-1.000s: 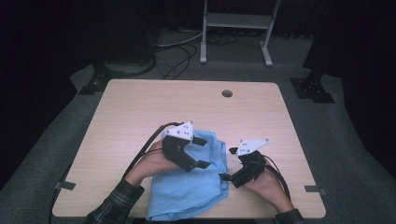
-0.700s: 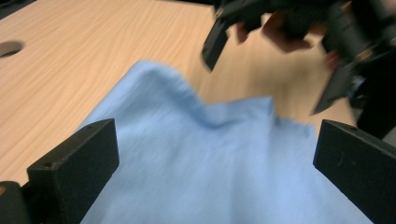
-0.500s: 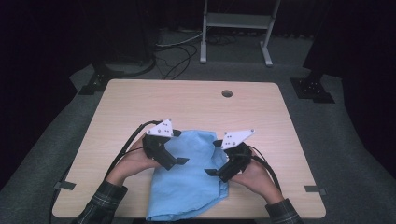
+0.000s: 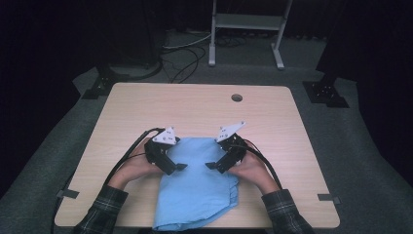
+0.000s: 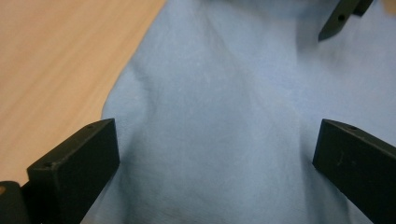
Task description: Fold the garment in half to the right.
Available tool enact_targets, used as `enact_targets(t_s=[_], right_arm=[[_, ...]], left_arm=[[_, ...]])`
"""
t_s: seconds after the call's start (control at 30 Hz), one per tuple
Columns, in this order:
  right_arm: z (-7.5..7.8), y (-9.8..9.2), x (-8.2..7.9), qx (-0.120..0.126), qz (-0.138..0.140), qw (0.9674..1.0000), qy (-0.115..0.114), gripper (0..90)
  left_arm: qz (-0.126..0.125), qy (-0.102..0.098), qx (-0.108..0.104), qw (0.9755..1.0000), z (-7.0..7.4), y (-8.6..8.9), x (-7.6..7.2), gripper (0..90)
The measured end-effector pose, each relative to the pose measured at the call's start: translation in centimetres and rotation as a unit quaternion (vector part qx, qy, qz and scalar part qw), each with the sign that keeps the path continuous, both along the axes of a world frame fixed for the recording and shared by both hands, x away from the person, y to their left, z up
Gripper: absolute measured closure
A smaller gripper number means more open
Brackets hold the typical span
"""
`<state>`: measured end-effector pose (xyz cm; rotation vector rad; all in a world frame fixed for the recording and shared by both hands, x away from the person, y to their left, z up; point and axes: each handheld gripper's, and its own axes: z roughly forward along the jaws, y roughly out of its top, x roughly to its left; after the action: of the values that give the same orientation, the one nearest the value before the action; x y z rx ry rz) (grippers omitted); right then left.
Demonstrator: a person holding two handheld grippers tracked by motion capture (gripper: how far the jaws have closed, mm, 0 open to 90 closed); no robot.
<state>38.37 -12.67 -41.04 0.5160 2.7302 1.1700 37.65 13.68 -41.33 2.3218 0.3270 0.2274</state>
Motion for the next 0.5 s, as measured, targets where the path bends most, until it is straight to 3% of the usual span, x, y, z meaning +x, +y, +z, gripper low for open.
enact_targets(t_s=[0.2, 0.27, 0.33, 0.43, 0.5], right_arm=[[-2.1, -0.2, 0.3, -0.036, 0.006, 0.9993, 0.013, 0.0], [-2.6, 0.0, 0.3, -0.052, 0.02, 0.9984, -0.001, 0.0], [-2.6, -0.3, 0.7, -0.052, 0.034, 0.9981, 0.0, 0.0], [-2.8, -0.9, 1.5, -0.038, 0.048, 0.9981, -0.003, 0.0], [-2.7, -1.1, 2.1, -0.043, 0.052, 0.9977, -0.003, 0.0]], left_arm=[[0.01, 0.017, 0.012, 0.9997, -1.3, -0.5, 0.2, 0.0], [0.018, 0.023, -0.002, 0.9996, -1.9, -0.4, 0.3, 0.0], [0.023, 0.015, -0.008, 0.9996, -2.1, -0.4, 0.2, 0.0], [0.037, 0.0, 0.007, 0.9993, -2.1, -0.9, 0.4, 0.0], [0.047, -0.001, 0.012, 0.9988, -2.0, -1.3, 0.7, 0.0]])
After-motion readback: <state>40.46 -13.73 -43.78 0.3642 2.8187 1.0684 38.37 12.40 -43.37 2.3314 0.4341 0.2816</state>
